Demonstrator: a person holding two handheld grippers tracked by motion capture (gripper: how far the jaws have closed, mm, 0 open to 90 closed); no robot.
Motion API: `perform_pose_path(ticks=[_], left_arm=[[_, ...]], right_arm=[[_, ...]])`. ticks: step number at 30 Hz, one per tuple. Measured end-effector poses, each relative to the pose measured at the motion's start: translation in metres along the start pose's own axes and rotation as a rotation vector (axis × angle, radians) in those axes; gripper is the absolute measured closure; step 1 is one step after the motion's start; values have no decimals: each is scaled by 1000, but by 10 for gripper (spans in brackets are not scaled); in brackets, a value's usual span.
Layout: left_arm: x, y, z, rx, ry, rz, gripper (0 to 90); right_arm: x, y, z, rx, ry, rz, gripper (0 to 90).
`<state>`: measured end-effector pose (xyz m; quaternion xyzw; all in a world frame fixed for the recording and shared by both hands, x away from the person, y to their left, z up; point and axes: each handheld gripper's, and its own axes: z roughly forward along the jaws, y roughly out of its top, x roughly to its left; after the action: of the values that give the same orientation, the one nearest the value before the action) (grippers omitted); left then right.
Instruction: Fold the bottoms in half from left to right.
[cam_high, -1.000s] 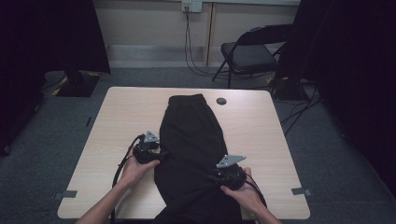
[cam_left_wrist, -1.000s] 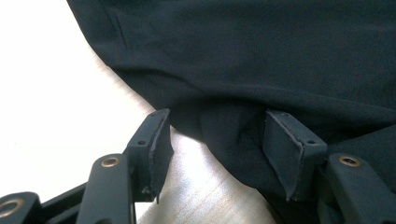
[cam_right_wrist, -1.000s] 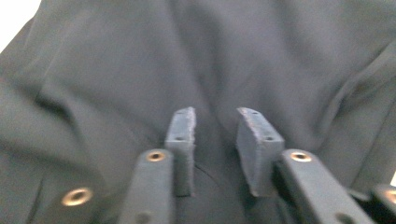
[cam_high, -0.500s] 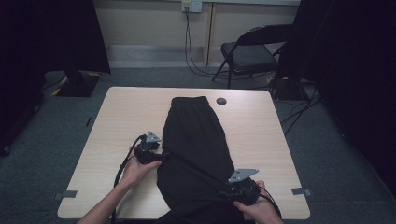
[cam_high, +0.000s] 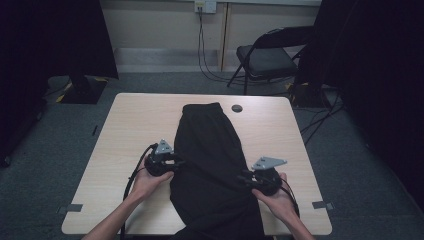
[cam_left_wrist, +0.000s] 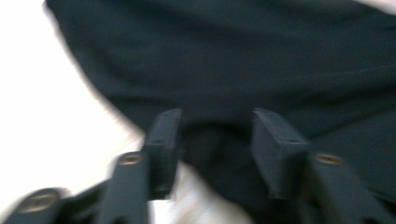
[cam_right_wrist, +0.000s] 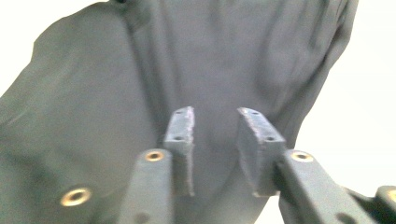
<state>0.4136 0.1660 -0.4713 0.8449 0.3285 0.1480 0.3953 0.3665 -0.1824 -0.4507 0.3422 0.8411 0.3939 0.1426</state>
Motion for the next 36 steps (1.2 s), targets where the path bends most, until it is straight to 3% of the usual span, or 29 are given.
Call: perform_pose_path(ticks=[3,5,7,9,11,13,17,27,31,34,36], left_arm=[[-9,-2,7,47,-68,25,655],[-12,-3,11,75,-70,48,664],[-15,-5,16,86,-66,50,624],[-15,-9,19,99,-66,46,559],[-14,-10,19,90,-54,25,506],[-14,-11,19,86,-50,25,486],[-14,-11,20,81,-45,26,468],[-26,-15,19,71,-84,69,417],[-37,-19,14,80,-125,111,399],[-44,-22,9,85,-133,114,399],[-49,-24,5,105,-142,131,399]], right_arm=[[-7,6,28,44,17,-6,809],[-9,4,42,77,32,-9,804],[-11,0,52,116,15,-22,795],[-14,-2,54,117,-4,-23,782],[-19,-4,51,122,-75,-30,747],[-26,-7,49,112,-74,0,747],[-29,-11,44,113,-92,5,760],[-20,-37,18,99,-32,15,758],[-6,-45,4,130,-4,-10,758],[5,-51,-4,145,36,-30,757],[15,-55,-9,161,87,-33,757]])
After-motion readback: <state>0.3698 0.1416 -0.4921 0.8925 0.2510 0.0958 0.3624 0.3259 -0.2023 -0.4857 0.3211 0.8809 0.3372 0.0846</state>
